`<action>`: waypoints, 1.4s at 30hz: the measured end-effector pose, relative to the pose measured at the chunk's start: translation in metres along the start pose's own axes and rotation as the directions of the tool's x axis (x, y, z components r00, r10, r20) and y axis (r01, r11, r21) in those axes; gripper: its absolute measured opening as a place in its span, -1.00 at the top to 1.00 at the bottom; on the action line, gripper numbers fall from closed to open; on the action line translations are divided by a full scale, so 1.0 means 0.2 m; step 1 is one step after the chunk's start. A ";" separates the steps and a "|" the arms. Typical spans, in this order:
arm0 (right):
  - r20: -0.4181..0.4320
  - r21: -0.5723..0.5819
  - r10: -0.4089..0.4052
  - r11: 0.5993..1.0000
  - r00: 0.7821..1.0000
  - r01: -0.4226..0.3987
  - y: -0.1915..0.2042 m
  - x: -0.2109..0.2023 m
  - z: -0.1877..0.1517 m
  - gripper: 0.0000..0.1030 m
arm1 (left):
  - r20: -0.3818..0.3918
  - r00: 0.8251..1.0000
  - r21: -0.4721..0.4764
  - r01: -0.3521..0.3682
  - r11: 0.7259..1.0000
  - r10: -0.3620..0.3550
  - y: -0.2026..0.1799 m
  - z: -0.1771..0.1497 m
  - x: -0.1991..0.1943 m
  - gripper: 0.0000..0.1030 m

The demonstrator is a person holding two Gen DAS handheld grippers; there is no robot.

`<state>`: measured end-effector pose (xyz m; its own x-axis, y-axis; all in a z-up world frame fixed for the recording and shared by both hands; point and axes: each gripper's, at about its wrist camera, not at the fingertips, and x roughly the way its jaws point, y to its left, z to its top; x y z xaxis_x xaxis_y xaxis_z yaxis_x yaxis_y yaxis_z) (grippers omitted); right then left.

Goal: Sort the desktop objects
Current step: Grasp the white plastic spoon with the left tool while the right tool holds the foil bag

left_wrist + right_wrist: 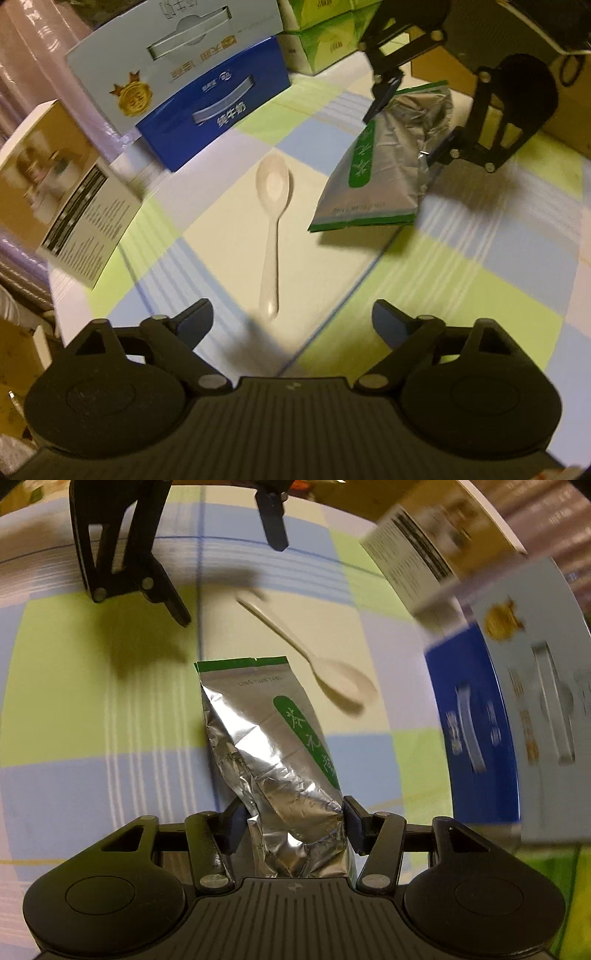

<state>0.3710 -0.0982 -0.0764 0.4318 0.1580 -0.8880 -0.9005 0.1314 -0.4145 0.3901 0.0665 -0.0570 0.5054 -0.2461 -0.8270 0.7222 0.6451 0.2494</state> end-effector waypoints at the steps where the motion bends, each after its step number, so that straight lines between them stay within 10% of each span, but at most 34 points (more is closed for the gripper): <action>1: -0.006 0.021 0.003 1.000 1.000 -0.003 -0.02 0.00 -0.01 0.01 | 0.002 1.000 0.003 0.000 1.000 0.000 0.00 0.02 0.02 -0.69; 18: -0.008 0.144 0.019 0.989 1.000 -0.018 -0.09 0.07 -0.11 0.01 | 0.013 0.999 -0.062 0.044 0.997 -0.043 0.07 0.30 0.41 -0.30; 32: -0.002 0.184 -0.002 0.983 1.000 0.002 -0.09 0.08 -0.11 0.02 | 0.018 0.999 -0.127 0.034 0.991 -0.032 0.08 0.37 0.47 0.47; 42: -0.059 0.498 0.077 0.866 0.995 -0.038 -0.01 -0.06 -0.14 0.04 | -0.067 0.996 -0.328 0.036 0.944 -0.061 -0.06 0.19 0.29 0.47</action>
<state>0.3668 -0.1275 -0.0700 0.3571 0.1096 -0.9276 -0.7711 0.5951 -0.2265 0.4295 0.0171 -0.0893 0.4273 -0.2359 -0.8728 0.5453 0.8372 0.0407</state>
